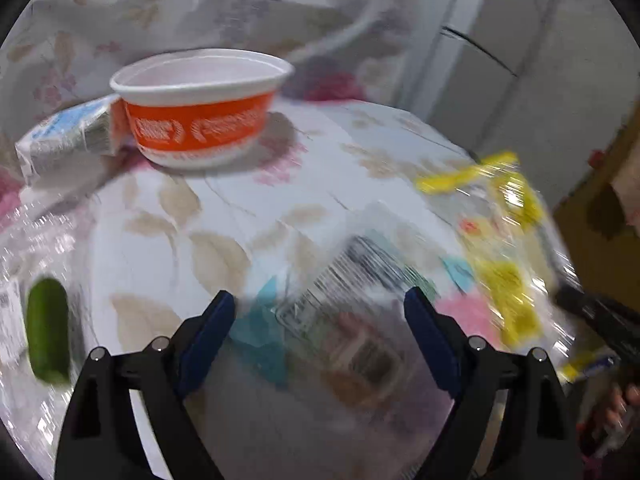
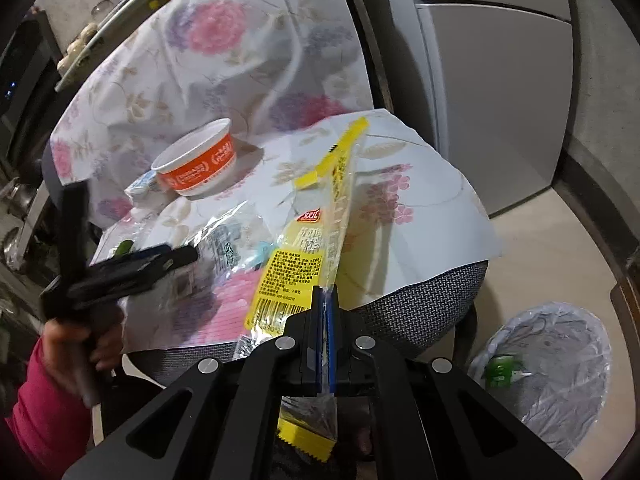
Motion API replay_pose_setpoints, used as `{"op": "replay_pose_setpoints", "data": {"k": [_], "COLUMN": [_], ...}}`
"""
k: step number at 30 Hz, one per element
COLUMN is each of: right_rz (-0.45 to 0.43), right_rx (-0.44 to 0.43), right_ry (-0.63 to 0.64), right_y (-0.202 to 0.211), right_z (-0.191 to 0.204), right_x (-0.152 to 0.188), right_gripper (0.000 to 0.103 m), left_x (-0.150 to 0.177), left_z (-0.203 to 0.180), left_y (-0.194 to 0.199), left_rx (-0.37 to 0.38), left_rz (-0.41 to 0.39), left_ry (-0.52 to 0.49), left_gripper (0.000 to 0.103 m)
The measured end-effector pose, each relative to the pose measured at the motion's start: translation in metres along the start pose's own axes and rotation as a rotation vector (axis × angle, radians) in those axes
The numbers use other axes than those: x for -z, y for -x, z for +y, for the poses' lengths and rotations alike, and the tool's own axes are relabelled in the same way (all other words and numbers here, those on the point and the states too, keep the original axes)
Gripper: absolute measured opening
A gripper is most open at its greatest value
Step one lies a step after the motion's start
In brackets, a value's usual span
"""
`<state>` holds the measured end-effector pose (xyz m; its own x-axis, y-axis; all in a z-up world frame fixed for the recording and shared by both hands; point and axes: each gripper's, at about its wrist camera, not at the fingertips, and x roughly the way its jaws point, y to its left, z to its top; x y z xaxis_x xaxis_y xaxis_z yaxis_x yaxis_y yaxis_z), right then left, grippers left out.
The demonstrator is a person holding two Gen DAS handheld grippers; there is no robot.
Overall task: Collect trash
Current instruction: 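Grasp the yellow-labelled packet with the left gripper while the right holds its packet, then carry both packets to the white bin and open both grippers over it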
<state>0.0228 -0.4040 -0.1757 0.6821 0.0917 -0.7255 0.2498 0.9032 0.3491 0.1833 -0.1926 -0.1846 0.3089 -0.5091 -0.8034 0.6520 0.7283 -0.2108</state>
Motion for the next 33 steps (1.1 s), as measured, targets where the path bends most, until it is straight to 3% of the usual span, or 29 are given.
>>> {"op": "replay_pose_setpoints", "data": {"k": [6, 9, 12, 15, 18, 20, 23, 26, 33], "right_rz": [0.002, 0.002, 0.017, 0.026, 0.033, 0.034, 0.034, 0.027, -0.037], "right_rx": [0.013, 0.026, 0.032, 0.038, 0.050, 0.048, 0.041, 0.039, 0.039], "right_ry": [0.030, 0.048, 0.058, 0.076, 0.094, 0.102, 0.106, 0.102, 0.075], "right_y": [-0.010, -0.009, -0.014, -0.018, -0.022, -0.024, -0.025, -0.024, -0.001], "right_z": [0.008, 0.007, 0.005, 0.006, 0.008, 0.008, 0.007, 0.005, -0.001], "right_x": [-0.006, -0.006, -0.005, -0.002, 0.000, 0.000, -0.001, -0.003, -0.003], "right_gripper": [0.002, 0.002, 0.002, 0.002, 0.002, 0.002, 0.002, 0.002, 0.002], "left_x": [0.030, 0.039, 0.035, 0.023, 0.018, 0.018, 0.020, 0.024, 0.027], "left_z": [-0.020, -0.025, -0.028, -0.024, -0.026, -0.029, -0.034, -0.039, -0.059], "left_y": [0.018, 0.029, 0.033, 0.020, 0.005, 0.006, 0.015, 0.025, 0.056], "left_rx": [0.152, 0.152, 0.049, 0.050, 0.036, 0.057, 0.128, 0.155, 0.132], "left_rz": [0.031, 0.005, -0.043, -0.018, 0.024, 0.023, 0.018, -0.006, -0.096], "left_ry": [-0.025, -0.029, -0.061, -0.048, -0.072, -0.079, -0.067, -0.054, -0.048], "left_gripper": [0.082, 0.082, 0.082, 0.082, 0.073, 0.061, 0.041, 0.013, 0.002]}}
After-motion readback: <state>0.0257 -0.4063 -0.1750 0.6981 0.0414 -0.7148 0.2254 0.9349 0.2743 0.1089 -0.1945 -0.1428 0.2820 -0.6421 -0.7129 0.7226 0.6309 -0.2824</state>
